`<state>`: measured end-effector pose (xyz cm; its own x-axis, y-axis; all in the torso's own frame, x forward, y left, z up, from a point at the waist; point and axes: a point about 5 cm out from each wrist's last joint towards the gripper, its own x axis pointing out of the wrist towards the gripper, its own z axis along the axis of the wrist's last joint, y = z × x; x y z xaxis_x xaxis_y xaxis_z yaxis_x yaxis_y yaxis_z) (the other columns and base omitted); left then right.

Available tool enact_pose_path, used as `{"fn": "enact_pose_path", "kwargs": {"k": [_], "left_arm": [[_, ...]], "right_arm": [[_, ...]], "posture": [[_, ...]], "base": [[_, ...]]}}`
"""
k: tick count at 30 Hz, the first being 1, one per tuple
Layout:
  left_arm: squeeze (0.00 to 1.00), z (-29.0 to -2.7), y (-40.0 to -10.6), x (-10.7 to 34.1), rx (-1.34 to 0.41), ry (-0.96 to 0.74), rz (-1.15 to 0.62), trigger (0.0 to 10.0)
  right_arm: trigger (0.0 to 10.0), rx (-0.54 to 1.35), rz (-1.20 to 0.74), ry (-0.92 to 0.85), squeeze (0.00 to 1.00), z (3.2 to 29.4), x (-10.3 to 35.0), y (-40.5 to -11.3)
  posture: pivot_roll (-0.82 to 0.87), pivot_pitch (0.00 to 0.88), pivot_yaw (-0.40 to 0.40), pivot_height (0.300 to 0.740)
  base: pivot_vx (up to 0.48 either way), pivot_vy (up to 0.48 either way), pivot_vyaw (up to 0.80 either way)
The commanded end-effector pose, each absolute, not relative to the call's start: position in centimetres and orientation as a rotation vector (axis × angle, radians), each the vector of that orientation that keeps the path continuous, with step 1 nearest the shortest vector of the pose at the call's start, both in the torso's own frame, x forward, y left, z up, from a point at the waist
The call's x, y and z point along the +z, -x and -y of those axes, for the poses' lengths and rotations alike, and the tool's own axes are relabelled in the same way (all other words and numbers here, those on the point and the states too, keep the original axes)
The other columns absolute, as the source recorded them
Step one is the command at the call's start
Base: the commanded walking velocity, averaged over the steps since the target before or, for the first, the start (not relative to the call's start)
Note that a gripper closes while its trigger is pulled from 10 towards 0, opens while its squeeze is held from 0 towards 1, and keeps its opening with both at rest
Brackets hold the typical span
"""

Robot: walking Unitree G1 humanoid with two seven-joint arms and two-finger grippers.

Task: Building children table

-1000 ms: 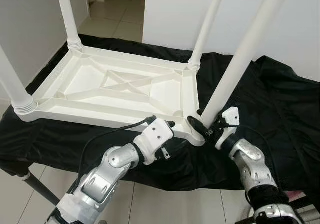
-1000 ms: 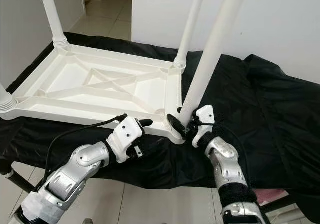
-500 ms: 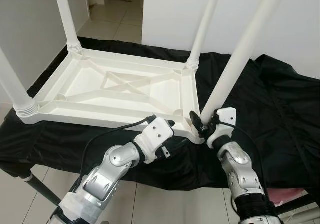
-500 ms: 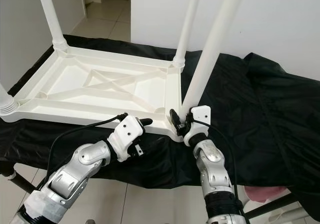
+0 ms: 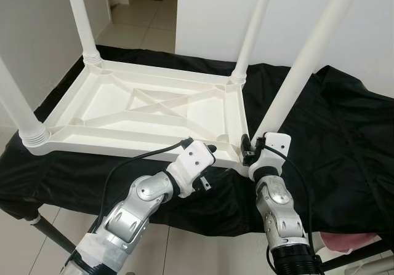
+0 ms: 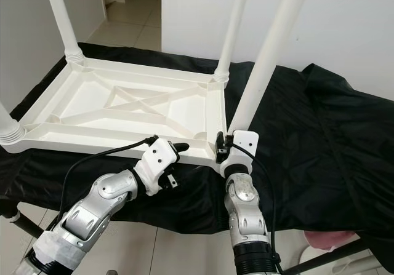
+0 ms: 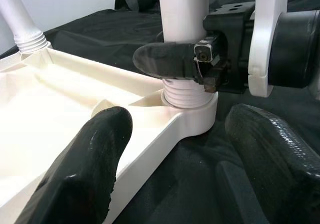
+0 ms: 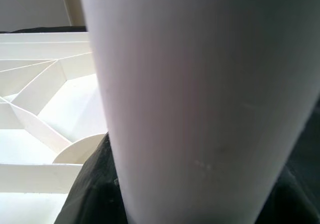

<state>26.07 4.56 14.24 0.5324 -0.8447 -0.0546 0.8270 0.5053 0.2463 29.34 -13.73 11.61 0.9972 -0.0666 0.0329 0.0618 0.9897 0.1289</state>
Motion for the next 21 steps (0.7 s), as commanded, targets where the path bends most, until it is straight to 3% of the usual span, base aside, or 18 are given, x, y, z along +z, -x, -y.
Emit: {"fn": "enact_pose_path", "kwargs": {"k": [1, 8, 9, 10, 11, 21], "left_arm": [[0.0, -4.3, -26.0, 14.2, -1.049, -0.256, 0.076, 10.0], [0.0, -4.4, -25.9, 14.2, -1.062, -0.241, 0.066, 10.0], [0.0, -4.4, -25.8, 14.1, -1.074, -0.223, 0.049, 10.0], [0.0, -4.4, -25.8, 14.1, -1.074, -0.223, 0.049, 10.0], [0.0, -4.4, -25.4, 14.1, -1.099, -0.18, 0.036, 10.0], [0.0, -5.2, -24.6, 13.6, -1.118, -0.18, 0.0, 10.0]], "right_arm": [[10.0, -0.122, -0.044, -0.188, 0.0, 13.9, 10.1, -28.7], [10.0, -0.121, -0.034, -0.183, 0.0, 13.9, 10.3, -28.7], [10.0, -0.108, -0.015, -0.192, 0.86, 13.9, 10.6, -28.6], [10.0, -0.108, -0.015, -0.192, 0.86, 13.9, 10.6, -28.6], [10.0, -0.076, 0.013, -0.202, 1.0, 13.8, 11.0, -28.5], [10.0, 0.094, 0.079, -0.149, 1.0, 15.2, 11.5, -27.5]], "posture": [[-0.03, 0.0, -0.074, 0.74], [-0.03, 0.0, -0.081, 0.74], [-0.03, 0.0, -0.09, 0.74], [-0.03, 0.0, -0.09, 0.74], [-0.02, 0.0, -0.097, 0.74], [0.0, 0.0, -0.101, 0.74]], "base": [[0.0, 0.0, 0.0], [0.0, 0.0, 0.0], [0.0, 0.0, 0.0], [0.0, 0.0, 0.0], [0.0, 0.0, 0.0], [0.0, 0.0, 0.0]]}}
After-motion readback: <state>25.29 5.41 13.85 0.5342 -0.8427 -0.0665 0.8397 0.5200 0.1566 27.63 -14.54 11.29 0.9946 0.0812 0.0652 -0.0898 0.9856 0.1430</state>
